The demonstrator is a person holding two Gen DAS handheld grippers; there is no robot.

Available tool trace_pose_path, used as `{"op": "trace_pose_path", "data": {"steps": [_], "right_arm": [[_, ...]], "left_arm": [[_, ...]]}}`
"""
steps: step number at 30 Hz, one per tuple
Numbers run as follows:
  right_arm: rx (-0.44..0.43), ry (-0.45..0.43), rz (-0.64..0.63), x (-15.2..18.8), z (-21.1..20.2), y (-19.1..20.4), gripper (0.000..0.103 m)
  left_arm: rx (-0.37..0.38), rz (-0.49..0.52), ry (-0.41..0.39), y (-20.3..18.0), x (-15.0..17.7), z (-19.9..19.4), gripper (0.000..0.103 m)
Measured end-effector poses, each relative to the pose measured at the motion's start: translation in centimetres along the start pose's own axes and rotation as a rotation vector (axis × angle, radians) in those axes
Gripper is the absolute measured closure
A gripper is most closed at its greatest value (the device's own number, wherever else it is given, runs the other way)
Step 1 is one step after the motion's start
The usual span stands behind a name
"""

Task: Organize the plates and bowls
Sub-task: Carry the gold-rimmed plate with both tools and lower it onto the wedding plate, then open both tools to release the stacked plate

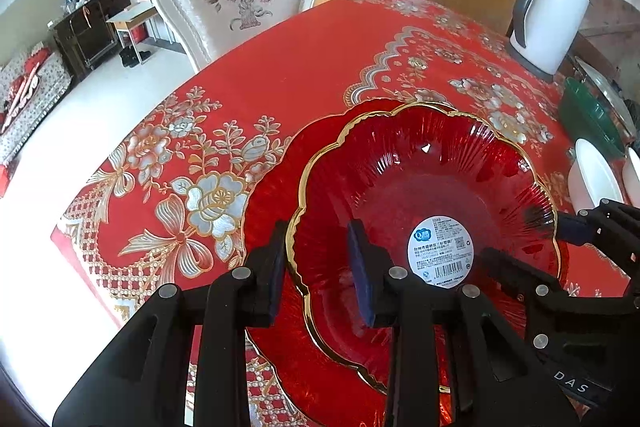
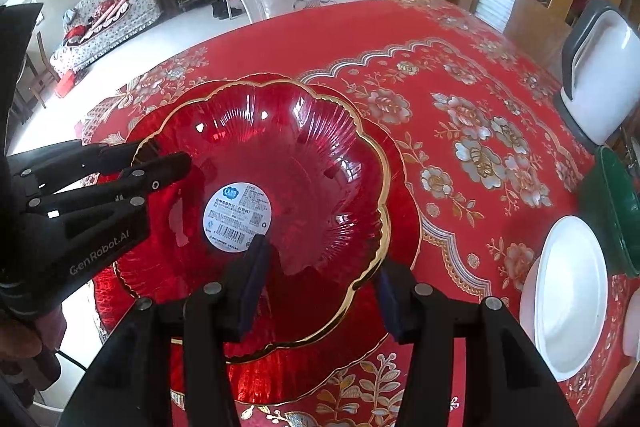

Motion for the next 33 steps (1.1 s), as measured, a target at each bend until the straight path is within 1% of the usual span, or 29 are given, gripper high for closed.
{"op": "trace_pose_path", "data": {"steps": [3, 6, 7, 9, 10, 12, 15, 17, 22, 25, 27, 30, 32, 33], "right_arm": [[0.003, 0.001, -0.005, 0.0, 0.0, 0.1, 0.052], [0.019, 0.010, -0.026, 0.1, 0.2, 0.3, 0.052], [0.036, 0.014, -0.046, 0.2, 0.3, 0.5, 0.052], [0.041, 0.032, -0.049, 0.3, 0.7, 0.6, 0.052], [0.023, 0.038, -0.043, 0.4, 0.9, 0.6, 0.052], [0.027, 0.029, -0.042, 0.3, 0.8, 0.6, 0.052], [0.010, 0.028, -0.021, 0.3, 0.5, 0.3, 0.052], [0.001, 0.022, -0.008, 0.4, 0.2, 0.0, 0.052], [-0.048, -0.022, 0.064, 0.7, -0.5, -0.5, 0.051], [-0.087, -0.063, 0.127, 0.5, -0.8, -1.1, 0.050], [-0.079, -0.072, 0.126, 0.2, -0.7, -1.0, 0.048], [-0.058, -0.053, 0.103, 0.0, -0.1, -0.6, 0.048], [-0.030, -0.081, 0.080, -0.1, -0.5, -0.4, 0.048], [0.012, -0.106, 0.052, -0.2, -0.8, -0.4, 0.047]], "left_arm": [[-0.017, 0.009, -0.023, 0.0, -0.2, -0.5, 0.073], [-0.068, 0.030, -0.085, -0.1, -0.6, -1.5, 0.073], [-0.062, 0.033, -0.088, -0.2, -0.8, -1.6, 0.073], [-0.032, 0.028, -0.066, -0.4, -0.8, -1.3, 0.073], [-0.033, 0.027, -0.063, -0.4, -0.9, -1.2, 0.073], [-0.043, 0.026, -0.064, -0.4, -0.8, -1.1, 0.073], [-0.027, 0.002, -0.039, -0.1, -0.7, -0.7, 0.073], [-0.032, -0.009, -0.035, -0.1, -0.5, -0.6, 0.073], [-0.040, -0.016, -0.021, -0.7, -0.3, -0.3, 0.073], [-0.026, -0.023, -0.019, -1.1, -0.2, -0.4, 0.073], [-0.020, -0.025, -0.017, -1.4, -0.2, -0.4, 0.073], [-0.013, -0.033, -0.014, -1.6, -0.1, -0.4, 0.073], [-0.004, -0.042, -0.010, -1.7, -0.1, -0.4, 0.073], [-0.002, -0.045, -0.009, -1.7, -0.1, -0.4, 0.073]]}}
Point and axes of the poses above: each gripper's, at about its wrist camera, not at the fingertips, and z roughly the way its jaws point, y to its left, x to its underside, the point moved 5 cm from there along z, roughly the way its jaws point, and after that the axes turned 2 degrees about -x, right-handed, at the moved point
